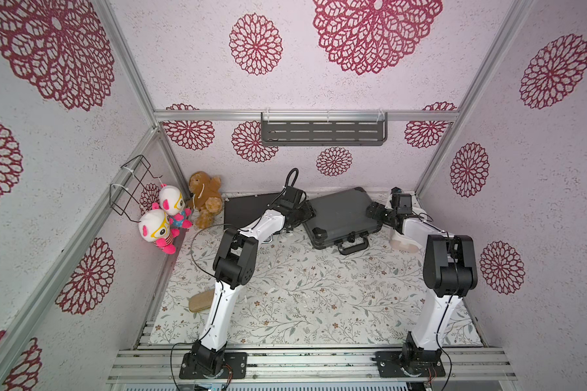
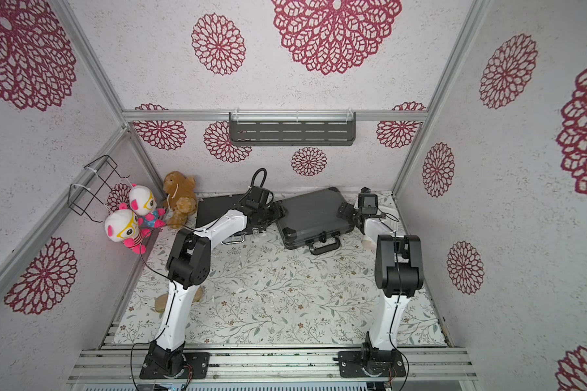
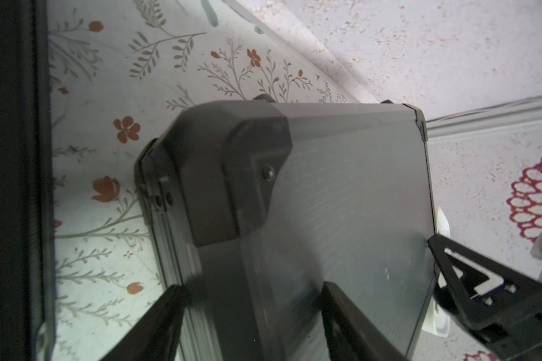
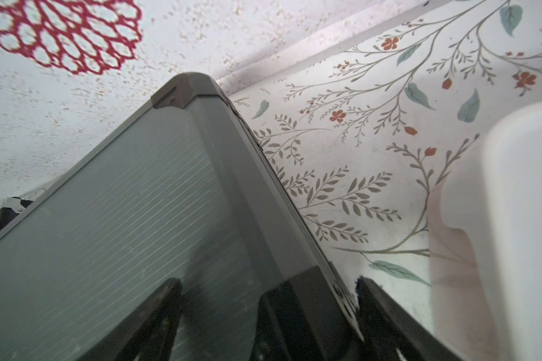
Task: Open the poker set cases
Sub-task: Adjust the poker set case at the center of the board.
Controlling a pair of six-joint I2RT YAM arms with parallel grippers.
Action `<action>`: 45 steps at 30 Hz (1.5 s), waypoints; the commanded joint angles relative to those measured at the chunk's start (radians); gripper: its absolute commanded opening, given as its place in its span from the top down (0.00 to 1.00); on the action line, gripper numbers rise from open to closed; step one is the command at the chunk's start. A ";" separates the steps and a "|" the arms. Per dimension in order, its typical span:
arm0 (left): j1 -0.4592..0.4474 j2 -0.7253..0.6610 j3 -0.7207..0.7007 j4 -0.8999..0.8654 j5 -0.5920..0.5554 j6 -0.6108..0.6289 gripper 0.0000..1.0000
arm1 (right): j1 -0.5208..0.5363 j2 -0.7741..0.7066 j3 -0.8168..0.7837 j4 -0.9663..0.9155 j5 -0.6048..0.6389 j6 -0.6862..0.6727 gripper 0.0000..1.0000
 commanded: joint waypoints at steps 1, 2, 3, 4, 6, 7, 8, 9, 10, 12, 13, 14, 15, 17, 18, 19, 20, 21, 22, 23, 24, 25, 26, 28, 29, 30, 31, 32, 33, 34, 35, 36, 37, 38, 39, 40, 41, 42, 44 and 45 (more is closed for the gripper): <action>-0.038 0.088 0.100 0.054 0.080 0.009 0.33 | 0.106 -0.072 -0.053 -0.116 -0.191 0.067 0.11; -0.035 0.100 0.129 0.034 0.080 0.018 0.33 | 0.110 -0.082 -0.061 -0.111 -0.190 0.066 0.11; -0.034 0.117 0.160 0.012 0.081 0.027 0.33 | 0.114 -0.091 -0.069 -0.106 -0.189 0.070 0.11; -0.032 0.132 0.186 -0.004 0.084 0.033 0.33 | 0.117 -0.099 -0.076 -0.100 -0.188 0.070 0.11; -0.025 0.152 0.220 -0.023 0.086 0.041 0.33 | 0.123 -0.109 -0.084 -0.097 -0.185 0.072 0.11; -0.018 0.160 0.231 -0.024 0.085 0.042 0.32 | 0.128 -0.113 -0.085 -0.095 -0.182 0.070 0.11; -0.014 0.166 0.239 -0.024 0.085 0.040 0.32 | 0.128 -0.112 -0.083 -0.097 -0.177 0.068 0.11; -0.006 0.175 0.247 -0.024 0.087 0.037 0.31 | 0.129 -0.110 -0.078 -0.103 -0.169 0.062 0.11; 0.000 0.184 0.257 -0.024 0.089 0.032 0.31 | 0.128 -0.105 -0.069 -0.111 -0.159 0.053 0.11; 0.007 0.201 0.283 -0.022 0.098 0.024 0.31 | 0.128 -0.095 -0.047 -0.137 -0.128 0.042 0.11; 0.009 0.208 0.295 -0.023 0.101 0.022 0.30 | 0.129 -0.093 -0.041 -0.143 -0.112 0.041 0.11; 0.008 0.213 0.311 -0.021 0.100 0.021 0.30 | 0.129 -0.096 -0.039 -0.146 -0.092 0.042 0.11; 0.009 0.220 0.319 -0.019 0.101 0.019 0.28 | 0.130 -0.103 -0.043 -0.144 -0.074 0.044 0.11; 0.011 0.226 0.328 -0.003 0.099 0.010 0.27 | 0.128 -0.123 -0.059 -0.134 -0.049 0.043 0.11; 0.011 0.226 0.326 0.011 0.098 0.001 0.26 | 0.128 -0.132 -0.065 -0.131 -0.040 0.045 0.11; 0.013 0.228 0.329 0.028 0.101 -0.010 0.26 | 0.130 -0.142 -0.069 -0.132 -0.035 0.043 0.11; 0.017 0.233 0.335 0.042 0.100 -0.021 0.26 | 0.129 -0.150 -0.071 -0.133 -0.037 0.046 0.11; 0.017 0.239 0.344 0.056 0.101 -0.033 0.26 | 0.130 -0.164 -0.078 -0.133 -0.035 0.049 0.11; 0.019 0.250 0.359 0.068 0.101 -0.044 0.26 | 0.130 -0.182 -0.088 -0.131 -0.036 0.054 0.11; 0.019 0.260 0.377 0.073 0.098 -0.052 0.26 | 0.130 -0.200 -0.099 -0.125 -0.037 0.059 0.11; 0.021 0.273 0.400 0.078 0.090 -0.062 0.26 | 0.131 -0.224 -0.117 -0.117 -0.038 0.064 0.11; 0.024 0.286 0.420 0.084 0.082 -0.071 0.26 | 0.132 -0.248 -0.134 -0.110 -0.038 0.068 0.11; 0.025 0.298 0.438 0.093 0.076 -0.080 0.26 | 0.134 -0.268 -0.149 -0.109 -0.038 0.070 0.11; 0.035 0.325 0.469 0.119 0.072 -0.107 0.26 | 0.142 -0.311 -0.177 -0.114 -0.031 0.074 0.11; 0.041 0.335 0.481 0.131 0.074 -0.118 0.26 | 0.146 -0.327 -0.189 -0.120 -0.028 0.074 0.11; 0.046 0.344 0.494 0.139 0.077 -0.126 0.26 | 0.155 -0.346 -0.201 -0.130 -0.023 0.073 0.11; 0.050 0.348 0.502 0.137 0.078 -0.126 0.26 | 0.162 -0.364 -0.215 -0.137 -0.014 0.072 0.11; 0.054 0.339 0.500 0.125 0.079 -0.113 0.26 | 0.172 -0.384 -0.235 -0.141 -0.001 0.069 0.11; 0.056 0.316 0.479 0.110 0.071 -0.085 0.26 | 0.184 -0.406 -0.258 -0.143 0.019 0.066 0.11; 0.057 0.281 0.441 0.102 0.056 -0.054 0.25 | 0.195 -0.423 -0.278 -0.140 0.034 0.066 0.11; 0.054 0.231 0.371 0.102 0.029 -0.013 0.25 | 0.207 -0.441 -0.306 -0.133 0.055 0.072 0.11; 0.054 0.170 0.288 0.109 -0.002 0.024 0.24 | 0.218 -0.457 -0.336 -0.120 0.079 0.087 0.11; 0.051 0.114 0.219 0.115 -0.030 0.062 0.23 | 0.226 -0.473 -0.362 -0.108 0.097 0.102 0.11; 0.049 0.056 0.138 0.119 -0.058 0.101 0.22 | 0.234 -0.488 -0.392 -0.091 0.106 0.118 0.12; 0.044 0.002 0.069 0.121 -0.086 0.134 0.20 | 0.241 -0.500 -0.420 -0.079 0.112 0.135 0.12; 0.039 -0.039 0.019 0.119 -0.100 0.162 0.19 | 0.248 -0.512 -0.441 -0.070 0.116 0.147 0.12; 0.033 -0.077 -0.030 0.109 -0.121 0.189 0.19 | 0.255 -0.523 -0.461 -0.064 0.117 0.155 0.12; 0.023 -0.108 -0.067 0.096 -0.146 0.213 0.18 | 0.263 -0.534 -0.479 -0.058 0.117 0.163 0.12; 0.001 -0.144 -0.114 0.064 -0.173 0.252 0.17 | 0.278 -0.549 -0.499 -0.055 0.121 0.171 0.13; -0.011 -0.152 -0.124 0.043 -0.191 0.270 0.16 | 0.288 -0.556 -0.503 -0.058 0.125 0.173 0.13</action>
